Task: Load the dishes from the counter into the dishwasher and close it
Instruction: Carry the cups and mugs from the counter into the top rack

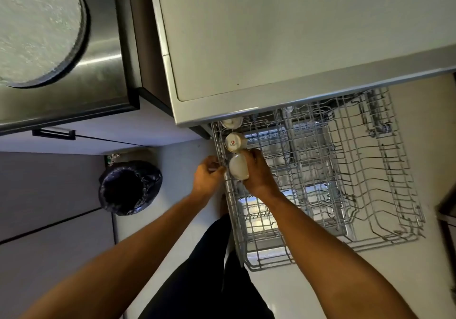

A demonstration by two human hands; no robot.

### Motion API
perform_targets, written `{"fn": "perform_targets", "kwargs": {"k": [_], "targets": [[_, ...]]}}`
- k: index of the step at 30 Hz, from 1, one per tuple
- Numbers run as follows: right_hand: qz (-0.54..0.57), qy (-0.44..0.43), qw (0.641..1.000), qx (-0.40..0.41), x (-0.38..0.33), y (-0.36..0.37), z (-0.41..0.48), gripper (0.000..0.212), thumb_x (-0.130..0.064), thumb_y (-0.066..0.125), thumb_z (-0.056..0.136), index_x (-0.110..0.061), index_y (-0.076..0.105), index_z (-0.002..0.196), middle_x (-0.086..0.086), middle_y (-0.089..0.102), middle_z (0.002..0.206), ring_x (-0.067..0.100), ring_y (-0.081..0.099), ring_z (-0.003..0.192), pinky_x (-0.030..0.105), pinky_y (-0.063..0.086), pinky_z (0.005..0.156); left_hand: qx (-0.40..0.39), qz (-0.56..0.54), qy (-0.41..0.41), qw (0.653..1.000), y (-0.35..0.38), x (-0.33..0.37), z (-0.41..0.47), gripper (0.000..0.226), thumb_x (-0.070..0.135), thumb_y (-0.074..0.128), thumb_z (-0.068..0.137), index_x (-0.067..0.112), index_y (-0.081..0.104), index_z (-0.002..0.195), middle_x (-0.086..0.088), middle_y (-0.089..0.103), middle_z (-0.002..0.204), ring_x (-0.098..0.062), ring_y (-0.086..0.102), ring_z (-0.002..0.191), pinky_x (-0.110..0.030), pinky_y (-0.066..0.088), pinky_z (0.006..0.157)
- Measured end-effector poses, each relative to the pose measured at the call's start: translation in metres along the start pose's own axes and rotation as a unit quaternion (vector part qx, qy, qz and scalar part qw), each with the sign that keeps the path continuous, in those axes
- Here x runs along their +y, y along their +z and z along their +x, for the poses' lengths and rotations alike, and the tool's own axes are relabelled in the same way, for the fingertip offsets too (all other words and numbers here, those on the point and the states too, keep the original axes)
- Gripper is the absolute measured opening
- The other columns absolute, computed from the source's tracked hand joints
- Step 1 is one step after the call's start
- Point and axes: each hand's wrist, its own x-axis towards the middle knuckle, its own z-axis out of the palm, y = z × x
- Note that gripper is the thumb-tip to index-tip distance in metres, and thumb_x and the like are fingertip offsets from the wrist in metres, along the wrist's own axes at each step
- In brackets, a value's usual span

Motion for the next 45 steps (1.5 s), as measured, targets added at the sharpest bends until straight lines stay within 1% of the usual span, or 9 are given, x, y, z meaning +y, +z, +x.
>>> {"fn": "perform_targets", "kwargs": {"k": [9,14,18,22,25,31,36,42,45], "targets": [[0.019,0.009,1.0,-0.005,-0.004,0.001,-0.002,0.086,0.001,0.065,0.08,-0.032,0.031,0.151,0.011,0.03,0.145,0.033,0.043,0.127,0.04,0.045,0.101,-0.006,-0.015,-0.002,1.0,-0.002,0.0,-0.003,0.017,0.015,0.065,0.091,0.017,0.062,0.108,-0.001,0.067,0.101,-0.019,0.064,0.095,-0.033,0.053,0.078],[0.06,0.06,0.995,0.055,-0.013,-0.005,-0.015,0.105,-0.005,0.087,0.065,-0.024,0.032,0.152,0.013,0.038,0.138,0.019,0.045,0.111,0.032,0.047,0.073,0.0,-0.016,0.005,1.0,-0.007,-0.002,-0.012,0.014,0.016,0.063,0.092,0.02,0.062,0.106,-0.002,0.068,0.103,-0.022,0.064,0.099,-0.041,0.054,0.086],[0.104,0.067,0.989,0.077,-0.008,-0.013,-0.04,0.08,0.002,0.08,0.069,-0.018,0.05,0.14,0.012,0.048,0.13,0.026,0.057,0.113,0.039,0.055,0.086,0.006,-0.008,0.021,1.0,-0.019,-0.009,-0.027,0.016,0.015,0.059,0.092,0.019,0.065,0.106,-0.005,0.07,0.102,-0.028,0.066,0.098,-0.045,0.055,0.085],[0.181,0.152,0.968,0.082,-0.012,-0.025,-0.067,0.034,-0.012,0.074,0.083,-0.016,0.067,0.116,-0.003,0.067,0.097,0.02,0.064,0.089,0.029,0.051,0.073,0.008,-0.015,0.037,0.999,-0.035,-0.02,-0.051,0.022,0.004,0.05,0.094,0.011,0.065,0.107,-0.01,0.07,0.099,-0.023,0.067,0.086,-0.025,0.051,0.066],[0.207,0.171,0.96,0.085,-0.018,-0.027,-0.091,0.023,-0.015,0.073,0.087,-0.013,0.07,0.109,-0.004,0.068,0.089,0.016,0.063,0.084,0.031,0.053,0.076,0.024,-0.008,0.074,0.997,-0.057,-0.036,-0.077,0.024,0.0,0.05,0.093,0.015,0.067,0.1,-0.009,0.07,0.092,-0.017,0.065,0.077,-0.02,0.049,0.061],[0.208,0.102,0.97,0.076,-0.053,-0.005,-0.133,0.012,-0.014,0.07,0.09,-0.016,0.07,0.102,-0.008,0.063,0.077,0.011,0.059,0.069,0.023,0.044,0.062,0.099,0.019,0.1,0.99,-0.118,-0.086,-0.142,0.02,0.004,0.057,0.087,0.019,0.068,0.092,-0.01,0.072,0.086,-0.017,0.066,0.072,-0.032,0.051,0.07],[0.185,0.007,0.982,0.023,-0.111,0.044,-0.152,0.013,-0.004,0.07,0.087,-0.01,0.07,0.099,0.004,0.061,0.073,0.02,0.059,0.071,0.032,0.05,0.073,0.196,0.023,0.098,0.975,-0.192,-0.14,-0.2,0.016,0.022,0.057,0.08,0.028,0.069,0.087,-0.003,0.07,0.081,-0.021,0.069,0.08,-0.04,0.058,0.078],[0.097,-0.117,0.984,-0.091,-0.21,0.138,-0.177,0.016,-0.011,0.074,0.086,-0.023,0.067,0.093,-0.004,0.062,0.071,0.019,0.061,0.069,0.035,0.052,0.073,0.363,0.009,0.109,0.925,-0.293,-0.222,-0.282,0.017,0.008,0.061,0.089,0.023,0.068,0.09,0.004,0.066,0.077,-0.001,0.058,0.063,-0.025,0.047,0.066],[0.076,-0.149,0.979,-0.117,-0.256,0.179,-0.192,0.016,-0.014,0.075,0.084,-0.026,0.068,0.091,0.0,0.064,0.072,0.017,0.06,0.069,0.035,0.052,0.073,0.42,0.019,0.134,0.897,-0.338,-0.253,-0.317,0.014,0.01,0.06,0.093,0.022,0.068,0.093,0.008,0.064,0.077,-0.006,0.059,0.069,-0.023,0.047,0.064]]}}
